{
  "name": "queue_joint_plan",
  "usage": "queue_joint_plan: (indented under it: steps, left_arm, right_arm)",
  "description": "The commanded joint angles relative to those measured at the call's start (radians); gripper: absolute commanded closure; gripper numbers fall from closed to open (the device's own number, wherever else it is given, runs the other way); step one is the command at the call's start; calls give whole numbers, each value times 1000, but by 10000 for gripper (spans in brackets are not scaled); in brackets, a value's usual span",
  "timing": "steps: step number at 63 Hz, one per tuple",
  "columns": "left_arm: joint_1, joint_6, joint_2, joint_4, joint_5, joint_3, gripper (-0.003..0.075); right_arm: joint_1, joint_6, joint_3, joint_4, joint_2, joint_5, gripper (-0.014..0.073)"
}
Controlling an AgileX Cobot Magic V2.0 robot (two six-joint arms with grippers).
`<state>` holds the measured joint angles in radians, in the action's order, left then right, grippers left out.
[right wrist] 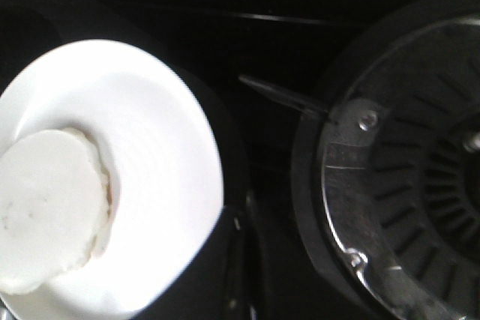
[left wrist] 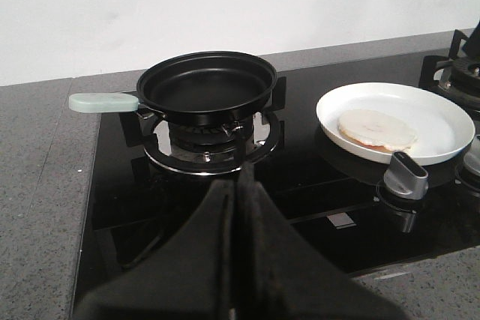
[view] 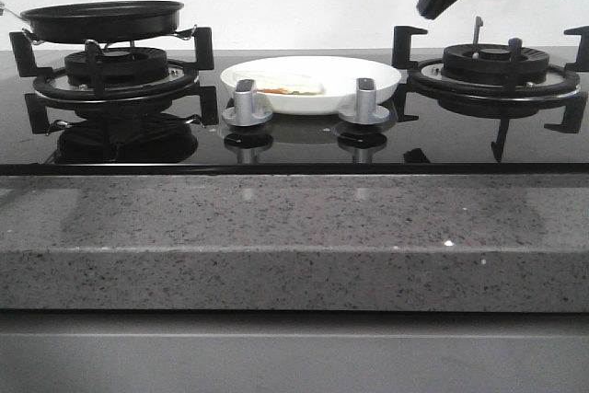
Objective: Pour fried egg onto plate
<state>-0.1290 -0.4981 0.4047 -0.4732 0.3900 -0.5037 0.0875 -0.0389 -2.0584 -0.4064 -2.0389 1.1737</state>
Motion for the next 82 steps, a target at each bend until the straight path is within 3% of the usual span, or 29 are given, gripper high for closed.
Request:
queue_joint_plan:
  steps: [1, 10, 23, 46, 64, 82]
  left_arm:
    - [-7, 10, 9, -21, -73, -24, 741]
    - [-7, 10, 9, -21, -75, -24, 741]
    - [-7, 10, 9, -21, -75, -24, 741]
    - [-7, 10, 9, -21, -73, -24, 741]
    - [-7, 10, 9, -21, -73, -24, 741]
    - [-7, 10, 9, -21, -73, -24, 741]
  right_arm:
    - [-18, -6, -35, -20, 80, 1, 657]
    - [-21, -46, -35, -5, 117, 9, 713]
    - [-15, -86, 51, 117, 267, -48, 712]
    - [-15, -242, 746, 158, 821, -504, 712]
    - [-15, -243, 1249, 152, 1289, -805, 712]
    - [-15, -243, 1549, 143, 1677, -842, 712]
